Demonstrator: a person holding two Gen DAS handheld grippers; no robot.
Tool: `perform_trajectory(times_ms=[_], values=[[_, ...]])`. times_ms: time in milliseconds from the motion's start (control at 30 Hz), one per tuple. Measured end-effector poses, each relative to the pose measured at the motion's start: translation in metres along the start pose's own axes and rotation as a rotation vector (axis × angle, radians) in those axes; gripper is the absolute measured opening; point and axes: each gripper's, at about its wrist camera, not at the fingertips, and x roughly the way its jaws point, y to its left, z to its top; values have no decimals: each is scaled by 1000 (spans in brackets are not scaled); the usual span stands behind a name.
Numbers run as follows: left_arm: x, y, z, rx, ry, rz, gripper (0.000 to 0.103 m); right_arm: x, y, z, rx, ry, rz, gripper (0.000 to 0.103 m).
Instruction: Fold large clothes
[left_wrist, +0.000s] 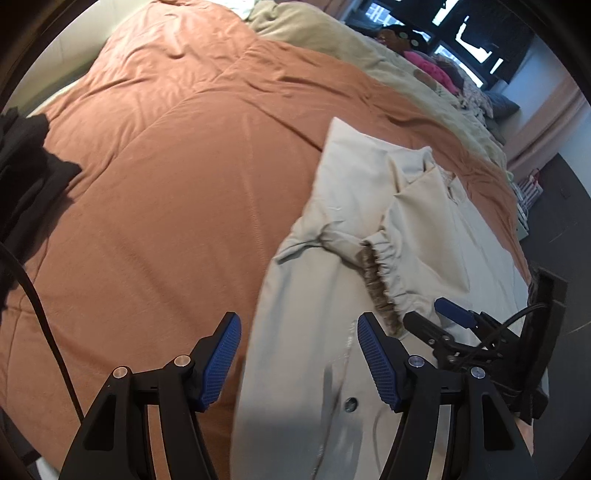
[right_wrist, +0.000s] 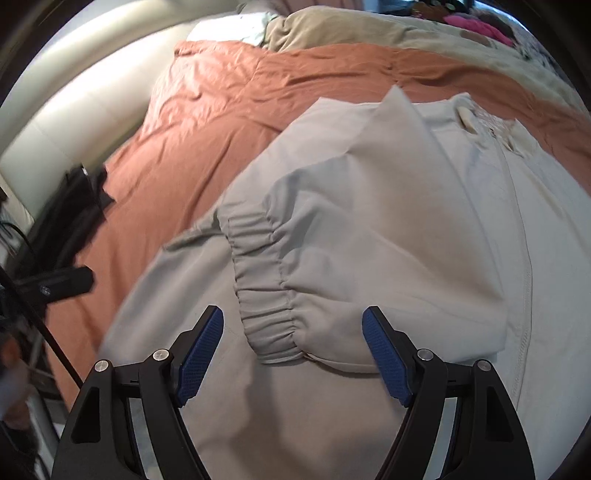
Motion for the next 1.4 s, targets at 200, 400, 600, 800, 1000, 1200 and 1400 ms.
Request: perform_trajectory(times_ms=[200, 400, 600, 800, 1000, 1200, 1400], values=[[-6, 14, -7, -22, 0, 4, 67, 44, 41, -4, -174, 93, -141, 76], [-10, 15, -6, -24, 2, 13, 67, 32, 22, 6, -43, 41, -89, 26], [-13, 9, -2, -9, -10, 2, 67, -24, -29, 4, 146, -132, -67, 23], [-4, 1, 3, 22, 4, 8, 67, -74, -97, -29, 402, -323, -53, 20], [10, -9, 14, 56, 8, 27, 67, -88, -163, -69, 685, -429, -142, 21], [33, -15, 22, 69, 33, 31, 67, -71, -190, -106, 886, -415, -79, 81], [55, -24, 31, 121, 42, 74, 67, -46, -203, -137, 1059, -332, 41, 81]])
